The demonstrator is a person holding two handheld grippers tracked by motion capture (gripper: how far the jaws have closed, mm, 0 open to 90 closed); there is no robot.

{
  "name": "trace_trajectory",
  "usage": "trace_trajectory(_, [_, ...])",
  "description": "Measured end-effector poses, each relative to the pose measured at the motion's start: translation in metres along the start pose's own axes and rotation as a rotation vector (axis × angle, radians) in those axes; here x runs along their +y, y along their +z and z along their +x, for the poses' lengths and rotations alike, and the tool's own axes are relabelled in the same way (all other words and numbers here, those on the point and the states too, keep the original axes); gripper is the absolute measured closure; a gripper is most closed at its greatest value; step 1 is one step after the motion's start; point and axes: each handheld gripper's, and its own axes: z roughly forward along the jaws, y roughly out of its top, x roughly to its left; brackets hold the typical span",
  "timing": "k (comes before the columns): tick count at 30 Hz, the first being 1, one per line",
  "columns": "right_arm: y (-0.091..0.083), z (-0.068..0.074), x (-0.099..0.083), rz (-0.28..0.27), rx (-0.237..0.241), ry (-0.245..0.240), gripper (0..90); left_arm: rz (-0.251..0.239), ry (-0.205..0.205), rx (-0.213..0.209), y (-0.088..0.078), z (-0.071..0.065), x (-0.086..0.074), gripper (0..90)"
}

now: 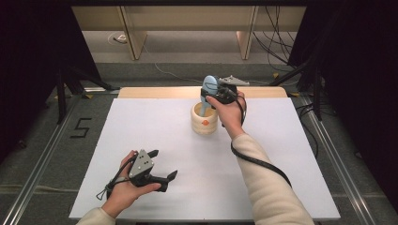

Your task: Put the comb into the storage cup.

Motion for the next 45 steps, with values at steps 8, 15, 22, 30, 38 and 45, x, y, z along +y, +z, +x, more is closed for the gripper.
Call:
trace_trajectory(8, [0.002, -0.003, -0.003, 0.000, -0.001, 0.022, 48.3, 0.000, 0.000, 0.000, 0.000, 0.000, 0.000, 2.8])
trace_trajectory(15, [0.001, -0.008, -0.003, 0.001, 0.002, 0.055, 46.7, -0.001, -0.001, 0.000, 0.000, 0.000, 0.000, 2.9])
trace_trajectory(22, [0.001, -0.013, -0.004, 0.014, -0.015, 0.094, 35.5, -0.001, -0.001, 0.000, 0.000, 0.000, 0.000, 2.9])
trace_trajectory(30, [0.000, -0.024, -0.008, 0.028, -0.054, 0.114, 26.3, 0.000, -0.004, -0.001, 0.001, -0.001, 0.000, 2.9])
trace_trajectory(38, [-0.002, -0.030, -0.010, 0.043, -0.051, 0.106, 20.7, 0.001, -0.001, -0.002, 0.001, 0.000, 0.000, 3.1])
trace_trajectory(45, [-0.006, -0.032, -0.010, 0.050, -0.042, 0.089, 15.6, 0.002, 0.000, -0.002, 0.001, 0.000, 0.000, 3.2])
